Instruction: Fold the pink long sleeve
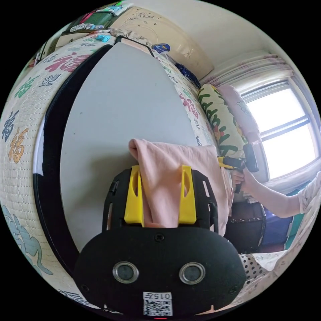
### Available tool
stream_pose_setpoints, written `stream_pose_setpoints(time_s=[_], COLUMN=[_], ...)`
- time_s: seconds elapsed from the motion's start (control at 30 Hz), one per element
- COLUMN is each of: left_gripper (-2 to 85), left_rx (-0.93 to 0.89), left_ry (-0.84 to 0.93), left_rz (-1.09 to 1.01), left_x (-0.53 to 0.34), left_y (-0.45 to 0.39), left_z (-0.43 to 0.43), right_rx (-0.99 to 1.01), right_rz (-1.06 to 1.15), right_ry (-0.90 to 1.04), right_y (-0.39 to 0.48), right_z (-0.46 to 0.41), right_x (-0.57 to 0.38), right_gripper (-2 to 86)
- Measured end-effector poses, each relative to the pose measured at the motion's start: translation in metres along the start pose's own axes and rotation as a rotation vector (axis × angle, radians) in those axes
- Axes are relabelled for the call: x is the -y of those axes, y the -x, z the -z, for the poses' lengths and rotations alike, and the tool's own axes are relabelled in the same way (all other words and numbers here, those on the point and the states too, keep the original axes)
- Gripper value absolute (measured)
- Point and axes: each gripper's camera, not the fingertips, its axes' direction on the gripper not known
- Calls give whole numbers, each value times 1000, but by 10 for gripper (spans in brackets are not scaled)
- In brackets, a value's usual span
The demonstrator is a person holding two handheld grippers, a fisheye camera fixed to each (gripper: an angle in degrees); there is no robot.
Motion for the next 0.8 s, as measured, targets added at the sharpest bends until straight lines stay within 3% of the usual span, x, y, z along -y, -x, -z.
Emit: stream_pose_setpoints(time_s=[0.1,0.33,0.4,0.6,0.8], left_gripper=[150,109,101,88,83], left_rx=[1,-221,-197,-315,-345], left_ry=[-23,44,20,-299,-547], left_rz=[40,210,173,44,63], left_x=[-17,-47,-60,-158,-314], left_y=[0,15,7,-41,-47], left_z=[-1,-18,-7,82,222], right_rx=[175,196,194,317,545], right_rz=[-44,7,23,112,435], right_ry=[15,53,36,-75,-46], right_y=[-65,-179,-204,-261,-234], right_z=[22,76,93,164,179], right_x=[34,111,122,136,138], right_gripper=[134,101,89,64,60])
